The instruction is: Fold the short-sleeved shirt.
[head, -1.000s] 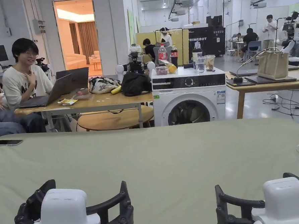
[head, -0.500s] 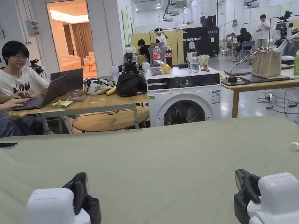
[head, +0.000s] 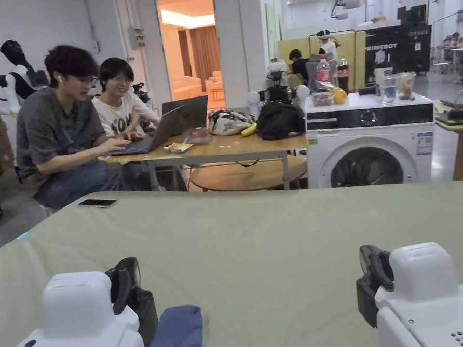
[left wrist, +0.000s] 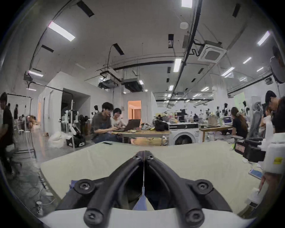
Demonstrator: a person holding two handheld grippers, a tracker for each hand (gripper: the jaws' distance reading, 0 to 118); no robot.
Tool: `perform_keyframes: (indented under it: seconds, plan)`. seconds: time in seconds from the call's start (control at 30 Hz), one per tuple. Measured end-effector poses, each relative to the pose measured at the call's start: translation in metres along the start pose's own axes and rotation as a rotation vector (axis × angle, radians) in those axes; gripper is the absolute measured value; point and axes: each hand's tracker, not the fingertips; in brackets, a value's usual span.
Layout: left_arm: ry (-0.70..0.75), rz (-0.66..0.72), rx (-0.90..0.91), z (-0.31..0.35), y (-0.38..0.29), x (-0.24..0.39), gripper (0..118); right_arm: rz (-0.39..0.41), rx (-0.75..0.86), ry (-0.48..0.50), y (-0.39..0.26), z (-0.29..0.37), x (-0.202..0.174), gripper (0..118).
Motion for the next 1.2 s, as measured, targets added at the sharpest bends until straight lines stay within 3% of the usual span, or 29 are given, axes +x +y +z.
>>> perform_keyframes:
  seconds: [0.23,0.37,0.47,0.5,0.57,0.6,0.63,0.77,0.93,1.07,1.1,1.13,1.17,1.2]
  plan:
    - [0.110,0.006,-0.012,0.013,0.000,-0.038,0,-0.010,-0.013,0.090,-0.006,-0.023,-0.039,0]
    - [0.101,-0.003,-0.035,0.009,0.002,-0.047,0,-0.029,-0.025,0.121,-0.011,-0.027,-0.045,0]
    - [0.067,0.048,-0.155,-0.011,0.000,-0.064,2,-0.033,-0.039,0.139,-0.016,-0.026,-0.042,0]
    - [0.032,0.076,-0.211,-0.021,-0.004,-0.074,13,-0.030,-0.046,0.149,-0.019,-0.025,-0.040,0]
    - [-0.022,0.146,-0.326,-0.042,-0.018,-0.092,73,-0.031,-0.066,0.157,-0.026,-0.023,-0.033,0]
    - [-0.040,0.181,-0.376,-0.053,-0.027,-0.100,84,-0.032,-0.080,0.154,-0.029,-0.022,-0.030,0]
    - [-0.076,0.206,-0.393,-0.063,-0.037,-0.106,76,-0.035,-0.094,0.145,-0.033,-0.021,-0.025,0]
    - [-0.075,0.277,-0.560,-0.121,-0.090,-0.116,83,-0.094,-0.137,0.141,-0.047,-0.013,-0.005,0]
    - [-0.041,0.084,-0.780,-0.184,-0.157,-0.100,86,-0.077,-0.187,0.098,-0.057,0.003,0.023,0]
    - [-0.063,0.071,-0.908,-0.212,-0.195,-0.093,85,-0.114,-0.221,0.050,-0.065,0.011,0.047,0]
    - [-0.044,0.052,-0.949,-0.218,-0.205,-0.091,78,-0.119,-0.231,0.034,-0.066,0.012,0.051,0]
    - [-0.039,0.050,-0.986,-0.219,-0.214,-0.090,55,-0.121,-0.239,0.019,-0.068,0.013,0.055,0]
    - [-0.020,0.054,-0.959,-0.214,-0.216,-0.088,45,-0.126,-0.245,0.007,-0.071,0.014,0.059,0]
    - [-0.011,0.088,-0.906,-0.211,-0.212,-0.088,43,-0.133,-0.253,-0.001,-0.073,0.015,0.062,0]
